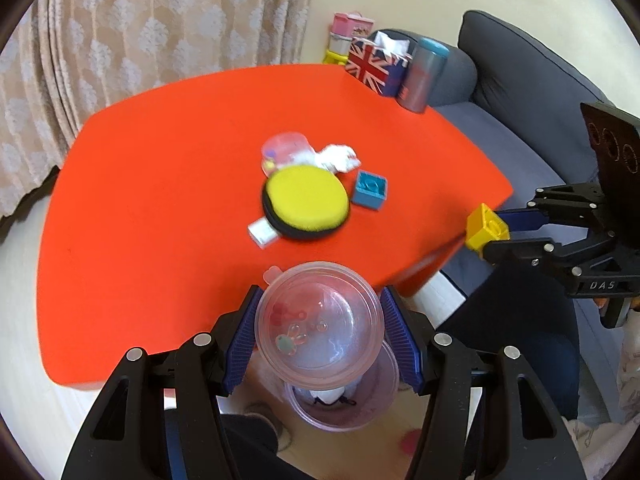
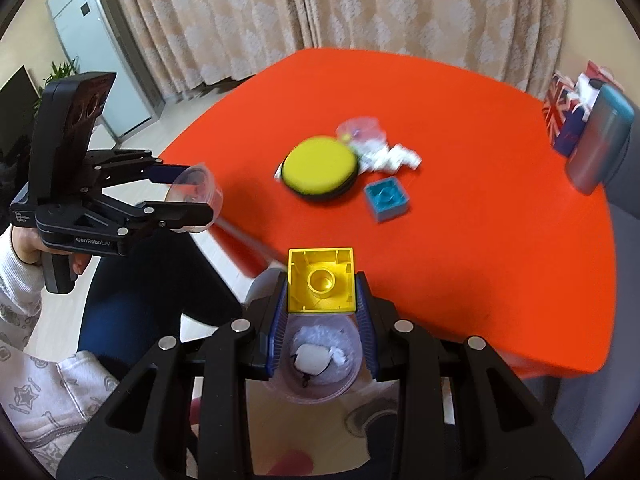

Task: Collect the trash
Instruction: 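Drop the yellow block into the bin with the right gripper while the left lifts the container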

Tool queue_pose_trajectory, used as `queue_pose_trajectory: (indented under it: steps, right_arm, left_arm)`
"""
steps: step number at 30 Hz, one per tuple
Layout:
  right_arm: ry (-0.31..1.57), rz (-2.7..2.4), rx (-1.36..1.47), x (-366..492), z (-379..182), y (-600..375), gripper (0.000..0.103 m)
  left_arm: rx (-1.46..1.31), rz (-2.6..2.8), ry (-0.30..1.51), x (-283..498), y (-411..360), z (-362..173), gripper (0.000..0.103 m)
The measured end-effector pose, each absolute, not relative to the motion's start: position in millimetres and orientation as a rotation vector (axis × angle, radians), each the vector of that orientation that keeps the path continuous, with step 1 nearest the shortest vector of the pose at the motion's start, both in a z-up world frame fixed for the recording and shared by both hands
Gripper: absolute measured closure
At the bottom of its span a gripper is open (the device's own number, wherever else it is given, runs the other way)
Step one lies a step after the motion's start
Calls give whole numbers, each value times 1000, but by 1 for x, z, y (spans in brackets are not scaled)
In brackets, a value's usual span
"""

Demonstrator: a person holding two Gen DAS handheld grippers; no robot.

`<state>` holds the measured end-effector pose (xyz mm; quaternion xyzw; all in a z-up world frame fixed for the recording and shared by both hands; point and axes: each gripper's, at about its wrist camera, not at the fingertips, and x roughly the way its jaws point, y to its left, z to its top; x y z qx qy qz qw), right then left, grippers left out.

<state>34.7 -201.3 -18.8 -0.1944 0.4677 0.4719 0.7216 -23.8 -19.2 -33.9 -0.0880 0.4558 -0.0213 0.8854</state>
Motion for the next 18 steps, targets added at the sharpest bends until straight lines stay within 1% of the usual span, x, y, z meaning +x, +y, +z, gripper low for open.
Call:
queue_pose_trajectory:
  steps: [9,14,15,16,17,18]
  right_arm:
    - [1097,1079,-439,14,-45,-198,71]
    - [1107,1098,-440,12,-49,-196,71]
    - [1104,1096,-438,12,-49,-195,68]
    - [1102,1092,-437,13,-48,-195,60]
    - [1098,1087,-434,15,-47,-195,40]
    - [1089,1083,-421,16,-46,-196,31]
  left_arm:
    - [-208,-70,957,-43,-33,-46,45]
    - [-209,-71,953,-47,-34,-44,45]
    - [-208,-72,952,-47,-33,-44,45]
    - [-207,-72,951,-47,-34,-43,45]
    - [-205,-71,950,-47,-33,-42,45]
    - [-204,-70,949,-47,-33,-42,45]
